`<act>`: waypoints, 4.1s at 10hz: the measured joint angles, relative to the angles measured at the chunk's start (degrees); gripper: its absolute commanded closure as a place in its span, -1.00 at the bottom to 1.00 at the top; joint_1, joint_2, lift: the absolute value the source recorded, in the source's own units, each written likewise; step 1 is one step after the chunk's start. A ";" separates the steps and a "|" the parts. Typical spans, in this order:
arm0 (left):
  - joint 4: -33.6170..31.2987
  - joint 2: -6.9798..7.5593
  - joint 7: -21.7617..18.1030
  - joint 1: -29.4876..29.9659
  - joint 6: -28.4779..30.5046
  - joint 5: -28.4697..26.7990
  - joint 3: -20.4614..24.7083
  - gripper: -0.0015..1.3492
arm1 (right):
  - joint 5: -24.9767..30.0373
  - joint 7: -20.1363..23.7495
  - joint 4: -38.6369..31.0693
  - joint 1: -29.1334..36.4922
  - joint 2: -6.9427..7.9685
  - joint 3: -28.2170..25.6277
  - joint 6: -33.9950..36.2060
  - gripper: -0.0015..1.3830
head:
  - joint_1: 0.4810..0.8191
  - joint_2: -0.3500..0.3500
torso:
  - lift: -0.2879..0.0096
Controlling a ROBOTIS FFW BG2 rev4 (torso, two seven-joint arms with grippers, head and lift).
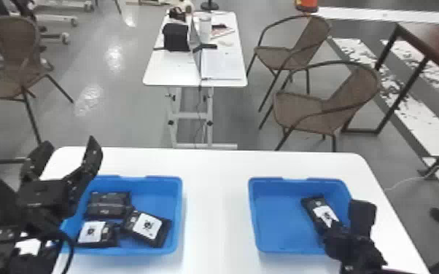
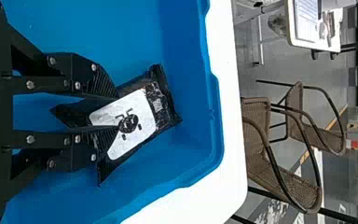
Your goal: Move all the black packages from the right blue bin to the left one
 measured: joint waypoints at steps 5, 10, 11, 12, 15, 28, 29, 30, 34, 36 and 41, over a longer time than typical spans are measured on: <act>0.00 0.00 0.27 -0.15 -0.09 0.00 -0.30 -0.60 | 1.36 0.09 -4.11 -0.51 -0.84 2.02 2.32 -0.55 | 0.27 -0.17 | 0.94; 0.03 0.00 0.26 -0.40 -0.19 0.30 -0.64 -0.60 | 4.96 2.23 1.97 -8.07 -3.30 2.12 10.32 -0.55 | 0.27 -0.25 | 0.94; 0.07 0.00 0.26 -0.36 -0.26 0.40 -0.63 -0.60 | 5.16 2.88 3.90 -9.14 -4.05 2.10 10.75 -0.55 | 0.27 -0.27 | 0.94; 0.08 0.00 0.26 -0.32 -0.34 0.43 -0.62 -0.60 | 5.37 3.00 5.20 -9.57 -4.40 2.08 10.92 -0.55 | 0.27 -0.29 | 0.94; 0.08 0.00 0.27 0.02 -0.52 0.47 -0.27 -0.60 | 6.70 5.48 9.97 -11.74 -5.08 2.06 10.30 -0.55 | 0.27 -0.30 | 0.94; 0.43 0.00 0.27 1.16 -2.28 1.76 0.63 -0.60 | 5.33 4.04 10.46 -10.76 -3.45 1.43 5.29 0.70 | 0.27 -0.23 | 0.94; 0.43 0.00 0.27 1.18 -2.50 1.76 0.64 -0.60 | 4.79 4.04 10.46 -10.50 -3.45 1.38 4.85 0.62 | 0.27 -0.23 | 0.94; 0.43 0.00 0.27 1.20 -2.66 1.74 0.64 -0.60 | 3.86 4.39 10.49 -10.41 -3.49 1.37 4.42 0.21 | 0.27 -0.22 | 0.94; 0.43 0.00 0.27 0.95 -2.69 1.50 0.44 -0.60 | 2.53 9.51 3.85 -9.11 -4.48 1.21 6.16 -0.76 | 0.27 -0.18 | 0.94; 0.43 0.00 0.27 0.80 -2.64 1.57 0.31 -0.60 | 2.24 3.50 -4.17 -8.83 -3.15 0.81 17.12 -0.73 | 0.27 -0.20 | 0.94; 0.52 0.00 0.26 0.69 -2.65 1.90 -0.06 -0.60 | 3.74 1.71 6.22 -13.06 -2.27 0.49 17.51 -0.74 | 0.27 -0.23 | 0.94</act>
